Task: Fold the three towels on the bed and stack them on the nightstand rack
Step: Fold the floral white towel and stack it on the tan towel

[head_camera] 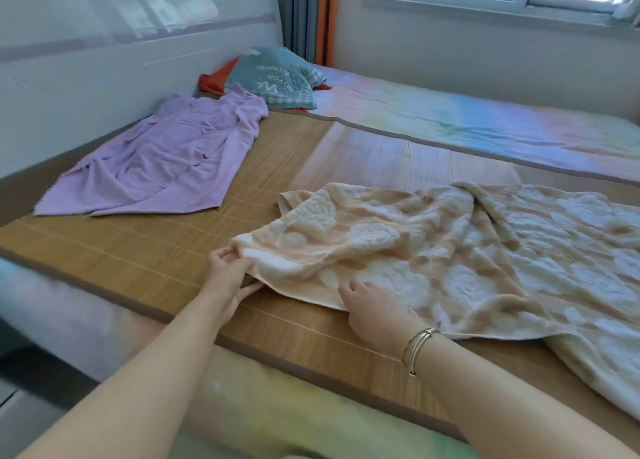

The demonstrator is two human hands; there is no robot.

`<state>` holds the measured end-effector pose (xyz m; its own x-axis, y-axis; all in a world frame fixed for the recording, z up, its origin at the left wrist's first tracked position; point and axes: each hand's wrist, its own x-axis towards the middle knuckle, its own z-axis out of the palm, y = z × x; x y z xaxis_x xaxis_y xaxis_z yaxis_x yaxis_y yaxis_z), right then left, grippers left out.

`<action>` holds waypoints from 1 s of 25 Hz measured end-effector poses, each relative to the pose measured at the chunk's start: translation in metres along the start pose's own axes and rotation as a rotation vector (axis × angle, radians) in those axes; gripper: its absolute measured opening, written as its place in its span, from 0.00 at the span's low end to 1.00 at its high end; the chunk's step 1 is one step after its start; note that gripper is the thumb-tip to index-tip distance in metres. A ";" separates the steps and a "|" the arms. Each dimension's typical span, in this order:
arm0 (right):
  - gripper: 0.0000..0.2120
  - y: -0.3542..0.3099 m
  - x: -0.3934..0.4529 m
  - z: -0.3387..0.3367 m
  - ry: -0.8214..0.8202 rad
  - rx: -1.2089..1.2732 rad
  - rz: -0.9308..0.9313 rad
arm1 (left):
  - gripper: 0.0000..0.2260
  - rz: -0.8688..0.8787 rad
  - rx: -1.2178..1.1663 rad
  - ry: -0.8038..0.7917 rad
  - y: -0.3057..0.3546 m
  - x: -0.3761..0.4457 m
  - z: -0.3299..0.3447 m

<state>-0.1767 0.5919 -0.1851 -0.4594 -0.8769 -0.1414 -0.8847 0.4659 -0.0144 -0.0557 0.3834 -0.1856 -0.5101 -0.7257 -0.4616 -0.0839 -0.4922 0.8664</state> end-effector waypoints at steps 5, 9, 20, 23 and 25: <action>0.06 -0.004 0.022 -0.024 -0.061 0.785 0.236 | 0.30 -0.151 0.012 -0.155 0.003 0.014 0.000; 0.06 -0.003 0.029 -0.053 -0.265 1.230 0.180 | 0.39 0.073 -0.115 -0.015 0.015 0.030 0.009; 0.04 -0.038 0.057 -0.020 -0.334 0.911 0.049 | 0.33 0.312 0.775 0.260 0.013 0.044 -0.067; 0.04 -0.031 0.074 -0.019 -0.118 0.938 0.179 | 0.29 0.313 1.113 0.358 0.012 0.041 -0.061; 0.04 -0.021 0.087 -0.020 0.087 0.906 0.240 | 0.28 0.425 1.256 0.394 0.016 0.046 -0.052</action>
<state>-0.1992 0.5036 -0.1774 -0.6578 -0.7345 -0.1668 -0.3842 0.5177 -0.7644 -0.0357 0.3169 -0.2032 -0.4349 -0.8997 0.0378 -0.7990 0.4049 0.4446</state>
